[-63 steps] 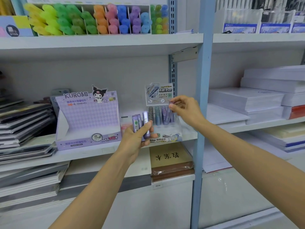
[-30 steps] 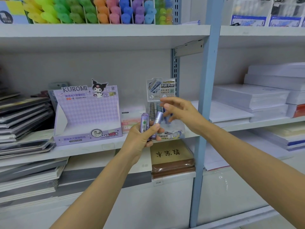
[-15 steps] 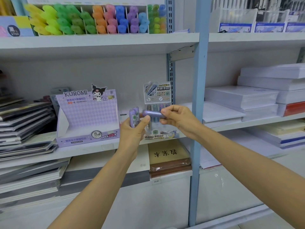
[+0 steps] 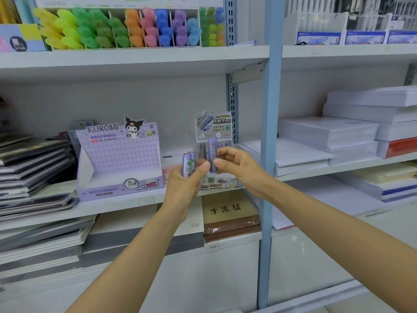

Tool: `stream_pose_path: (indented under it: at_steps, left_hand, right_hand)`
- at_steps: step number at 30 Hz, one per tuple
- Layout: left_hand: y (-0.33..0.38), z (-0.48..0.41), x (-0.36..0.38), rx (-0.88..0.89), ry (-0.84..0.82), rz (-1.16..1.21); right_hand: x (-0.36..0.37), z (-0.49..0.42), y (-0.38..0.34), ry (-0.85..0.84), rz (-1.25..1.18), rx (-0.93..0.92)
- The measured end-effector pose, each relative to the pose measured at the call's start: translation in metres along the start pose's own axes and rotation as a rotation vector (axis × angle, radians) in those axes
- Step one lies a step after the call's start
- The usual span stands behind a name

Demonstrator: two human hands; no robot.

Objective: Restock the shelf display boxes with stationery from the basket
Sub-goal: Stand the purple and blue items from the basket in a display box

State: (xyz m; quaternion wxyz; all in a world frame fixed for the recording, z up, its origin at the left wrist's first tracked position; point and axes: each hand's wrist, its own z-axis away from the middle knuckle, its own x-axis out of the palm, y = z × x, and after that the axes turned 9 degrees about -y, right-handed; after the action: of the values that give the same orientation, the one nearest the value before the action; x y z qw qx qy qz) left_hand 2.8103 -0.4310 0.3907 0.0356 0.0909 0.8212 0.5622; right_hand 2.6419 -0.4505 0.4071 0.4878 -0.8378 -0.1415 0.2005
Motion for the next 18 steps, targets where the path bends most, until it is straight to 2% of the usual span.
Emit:
stream_pose_path:
  at_steps: [3,9,14,18]
  left_hand:
    - [-0.004,-0.001,0.002,-0.024,-0.002,-0.009]
    - [-0.005,-0.005,0.002,-0.013,-0.04,-0.058]
    - [-0.008,-0.006,0.002,-0.075,-0.081,-0.084]
    - [-0.008,-0.007,-0.002,-0.107,-0.103,0.017]
  right_hand:
    - [0.001,-0.001,0.005,0.062,0.016,0.014]
    - [-0.003,-0.005,0.005,0.061,-0.003,-0.001]
    - [-0.016,-0.019,-0.006,0.174,0.042,-0.097]
    - [-0.036,-0.029,-0.006,0.31,0.103,-0.085]
